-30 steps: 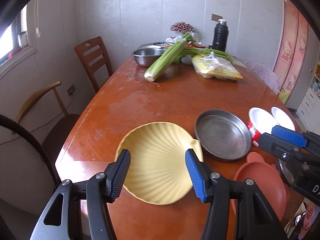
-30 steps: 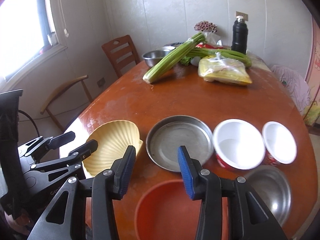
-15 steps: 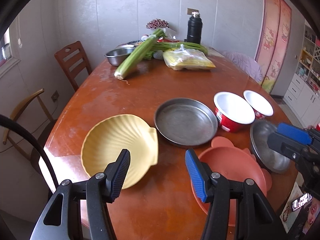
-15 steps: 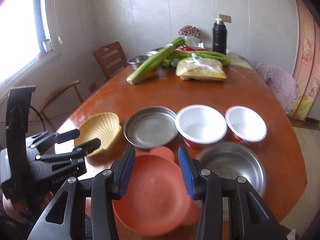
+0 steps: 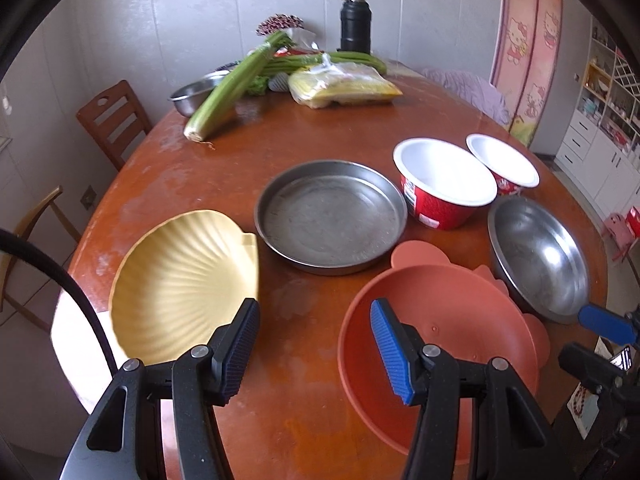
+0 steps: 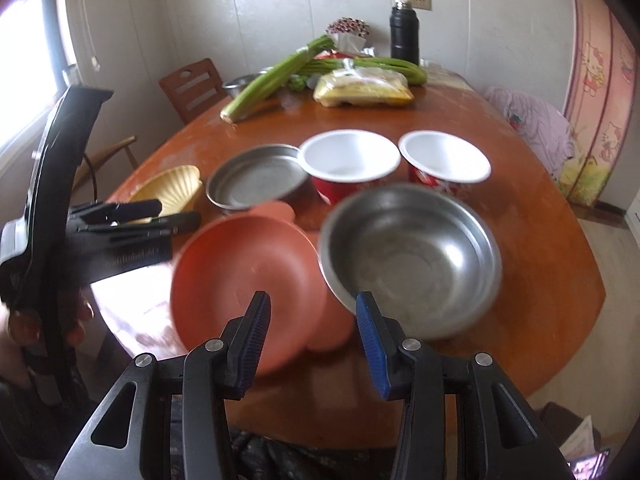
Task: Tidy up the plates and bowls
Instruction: 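Open the left gripper and move it toward the orange bear-eared plate, then grasp the orange bear-eared plate rim with the left gripper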
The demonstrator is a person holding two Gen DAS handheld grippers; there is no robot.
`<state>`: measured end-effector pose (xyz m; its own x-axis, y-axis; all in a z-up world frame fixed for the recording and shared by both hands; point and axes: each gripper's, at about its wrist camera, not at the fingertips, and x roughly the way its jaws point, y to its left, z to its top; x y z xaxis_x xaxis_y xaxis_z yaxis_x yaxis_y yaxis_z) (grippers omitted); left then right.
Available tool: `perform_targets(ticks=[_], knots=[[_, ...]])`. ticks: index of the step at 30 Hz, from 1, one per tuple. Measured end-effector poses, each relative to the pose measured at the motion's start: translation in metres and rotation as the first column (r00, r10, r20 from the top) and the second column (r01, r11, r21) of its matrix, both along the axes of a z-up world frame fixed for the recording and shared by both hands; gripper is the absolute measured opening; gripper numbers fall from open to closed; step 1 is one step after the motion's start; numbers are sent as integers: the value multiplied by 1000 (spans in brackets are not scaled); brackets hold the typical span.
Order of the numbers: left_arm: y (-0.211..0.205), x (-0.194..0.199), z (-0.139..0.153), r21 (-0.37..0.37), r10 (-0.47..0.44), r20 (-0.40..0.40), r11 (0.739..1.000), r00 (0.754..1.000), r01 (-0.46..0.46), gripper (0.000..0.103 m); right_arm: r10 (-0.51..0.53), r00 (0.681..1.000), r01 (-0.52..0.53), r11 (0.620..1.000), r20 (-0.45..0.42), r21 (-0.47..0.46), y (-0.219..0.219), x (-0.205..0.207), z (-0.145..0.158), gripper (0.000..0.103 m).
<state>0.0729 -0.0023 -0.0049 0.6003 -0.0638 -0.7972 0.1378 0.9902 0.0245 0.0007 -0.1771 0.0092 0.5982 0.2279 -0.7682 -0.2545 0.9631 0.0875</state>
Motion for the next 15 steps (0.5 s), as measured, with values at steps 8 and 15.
perform_targets(ticks=[8, 15], knots=[[-13, 13, -15, 17, -47, -38, 999, 998, 48, 57, -9, 994, 14, 999, -109, 48, -9, 2, -28, 46], [-19, 25, -26, 12, -76, -62, 997, 995, 77, 57, -13, 984, 33, 993, -179, 111, -10, 9, -39, 46]])
